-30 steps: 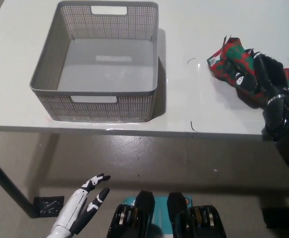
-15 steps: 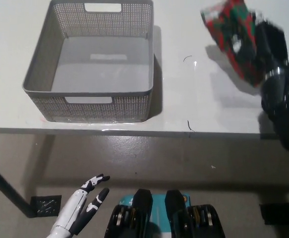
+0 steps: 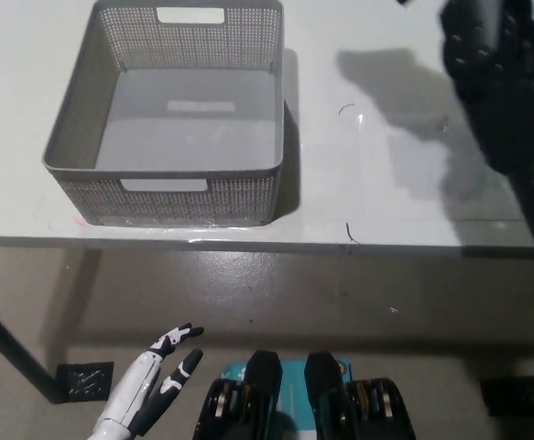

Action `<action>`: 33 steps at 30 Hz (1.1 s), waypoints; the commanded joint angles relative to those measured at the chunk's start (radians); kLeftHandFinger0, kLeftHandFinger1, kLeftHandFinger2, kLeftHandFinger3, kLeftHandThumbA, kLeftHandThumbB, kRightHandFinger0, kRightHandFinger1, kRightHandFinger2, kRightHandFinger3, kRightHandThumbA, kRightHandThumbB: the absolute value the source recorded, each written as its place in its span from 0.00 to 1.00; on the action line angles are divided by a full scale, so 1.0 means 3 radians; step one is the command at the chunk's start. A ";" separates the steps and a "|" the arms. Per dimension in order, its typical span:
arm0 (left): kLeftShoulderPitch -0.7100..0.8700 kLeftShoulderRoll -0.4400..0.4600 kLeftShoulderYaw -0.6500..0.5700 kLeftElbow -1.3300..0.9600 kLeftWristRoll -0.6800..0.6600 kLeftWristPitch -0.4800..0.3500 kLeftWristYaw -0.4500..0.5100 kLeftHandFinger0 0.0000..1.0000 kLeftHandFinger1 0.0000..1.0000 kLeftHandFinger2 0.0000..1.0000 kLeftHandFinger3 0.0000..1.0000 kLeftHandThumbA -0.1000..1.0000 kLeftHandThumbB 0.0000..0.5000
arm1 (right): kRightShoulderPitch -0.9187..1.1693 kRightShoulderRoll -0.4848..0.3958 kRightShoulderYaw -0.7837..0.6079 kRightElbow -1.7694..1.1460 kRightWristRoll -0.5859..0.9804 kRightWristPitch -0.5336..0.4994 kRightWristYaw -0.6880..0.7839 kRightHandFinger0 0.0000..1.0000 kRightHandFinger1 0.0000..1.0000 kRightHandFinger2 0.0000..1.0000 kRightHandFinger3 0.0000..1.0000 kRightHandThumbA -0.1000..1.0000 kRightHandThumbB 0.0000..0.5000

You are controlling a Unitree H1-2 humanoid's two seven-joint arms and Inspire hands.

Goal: Use the right hand to pick up a bag of coffee beans on the right hand side and place it into a container on the left hand side

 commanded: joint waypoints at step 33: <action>-0.0069 0.0115 -0.0134 -0.0146 0.0104 0.0019 -0.0205 1.00 1.00 1.00 1.00 1.00 0.25 | -0.0167 0.0788 0.0402 0.0093 -0.0182 0.0764 0.0764 1.00 1.00 1.00 1.00 0.94 0.68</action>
